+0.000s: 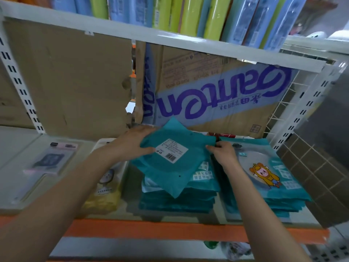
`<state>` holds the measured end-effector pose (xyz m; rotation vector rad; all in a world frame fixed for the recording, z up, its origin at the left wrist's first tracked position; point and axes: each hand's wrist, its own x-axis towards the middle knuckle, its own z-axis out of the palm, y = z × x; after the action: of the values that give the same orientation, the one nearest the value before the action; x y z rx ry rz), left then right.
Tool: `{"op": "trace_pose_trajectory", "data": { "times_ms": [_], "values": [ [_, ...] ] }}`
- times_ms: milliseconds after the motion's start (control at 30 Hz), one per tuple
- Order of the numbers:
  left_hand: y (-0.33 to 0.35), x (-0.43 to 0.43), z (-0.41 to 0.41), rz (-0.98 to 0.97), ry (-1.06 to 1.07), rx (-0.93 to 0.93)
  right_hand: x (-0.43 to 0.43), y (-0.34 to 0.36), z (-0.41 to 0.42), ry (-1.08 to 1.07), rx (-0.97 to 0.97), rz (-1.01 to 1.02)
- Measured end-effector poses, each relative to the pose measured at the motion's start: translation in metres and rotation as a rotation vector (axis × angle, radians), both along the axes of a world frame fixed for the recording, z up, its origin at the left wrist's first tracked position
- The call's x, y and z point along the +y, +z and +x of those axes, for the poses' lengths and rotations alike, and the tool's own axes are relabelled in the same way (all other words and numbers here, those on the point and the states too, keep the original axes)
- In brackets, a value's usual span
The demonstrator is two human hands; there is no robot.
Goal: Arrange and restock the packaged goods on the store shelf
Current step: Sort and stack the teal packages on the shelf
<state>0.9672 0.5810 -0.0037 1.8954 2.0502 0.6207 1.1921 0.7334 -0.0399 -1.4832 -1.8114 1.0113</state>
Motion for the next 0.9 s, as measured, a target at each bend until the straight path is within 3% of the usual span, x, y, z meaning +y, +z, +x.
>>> {"op": "trace_pose_trajectory", "data": {
  "times_ms": [167,300,400,500,567,733,900],
  "values": [
    [0.004,0.006,-0.005,0.023,0.042,-0.053,-0.008,0.006,-0.01,-0.032,0.214,0.074],
    [0.008,0.01,-0.011,0.05,0.063,-0.202,-0.023,0.036,-0.019,0.067,0.533,0.026],
    [0.016,0.014,-0.014,0.121,0.104,-0.195,-0.03,0.057,-0.022,0.142,0.635,0.039],
    [0.019,0.018,-0.018,0.135,0.119,-0.447,-0.033,0.074,-0.023,0.169,0.735,0.045],
    [0.016,0.018,-0.024,0.122,0.117,-0.633,-0.035,0.086,-0.021,0.189,0.795,0.037],
    [0.01,0.021,-0.03,0.088,0.116,-0.887,-0.034,0.104,-0.012,0.237,0.811,0.011],
    [0.019,0.032,-0.027,0.115,0.036,-0.96,-0.033,0.115,-0.003,0.256,0.861,-0.038]
  ]
}}
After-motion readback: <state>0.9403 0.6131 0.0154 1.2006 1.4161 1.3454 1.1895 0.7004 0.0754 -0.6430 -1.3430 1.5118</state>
